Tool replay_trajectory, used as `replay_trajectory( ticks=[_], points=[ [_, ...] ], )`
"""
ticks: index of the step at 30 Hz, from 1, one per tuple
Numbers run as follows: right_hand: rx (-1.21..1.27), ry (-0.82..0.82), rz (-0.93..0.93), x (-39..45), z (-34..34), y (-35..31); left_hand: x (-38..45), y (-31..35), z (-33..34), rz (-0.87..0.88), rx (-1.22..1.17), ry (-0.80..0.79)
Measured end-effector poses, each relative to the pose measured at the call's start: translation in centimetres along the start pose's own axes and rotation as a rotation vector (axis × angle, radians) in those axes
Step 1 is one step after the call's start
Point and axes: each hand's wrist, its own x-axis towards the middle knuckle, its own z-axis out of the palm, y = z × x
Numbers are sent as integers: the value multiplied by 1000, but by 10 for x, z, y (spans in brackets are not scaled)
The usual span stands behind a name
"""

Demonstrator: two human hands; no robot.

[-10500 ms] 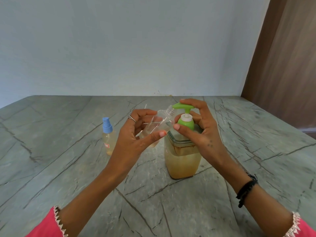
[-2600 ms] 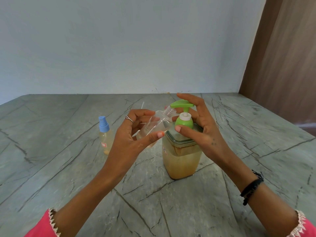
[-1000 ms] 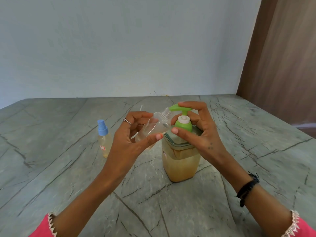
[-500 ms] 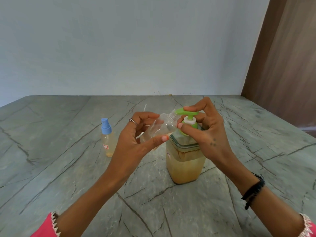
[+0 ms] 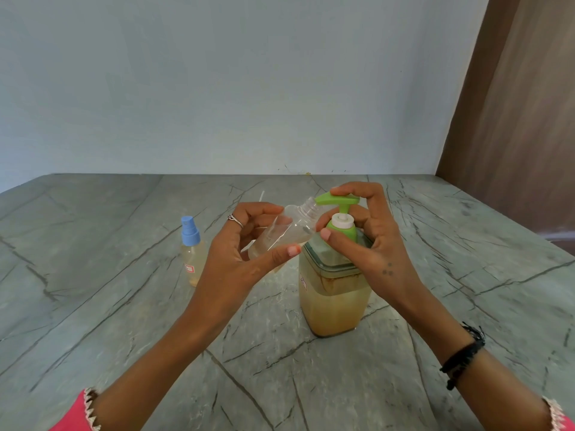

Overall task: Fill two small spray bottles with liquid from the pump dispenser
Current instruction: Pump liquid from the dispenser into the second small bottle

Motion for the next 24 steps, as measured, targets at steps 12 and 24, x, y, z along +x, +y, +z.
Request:
replay_trajectory(
  ticks=[12,24],
  points=[
    [79,74,-2,-1,3,-4,0,-2,0,3,0,-9],
    [153,130,82,5,2,-3,1,-9,-5,4,37,-20]
  ],
)
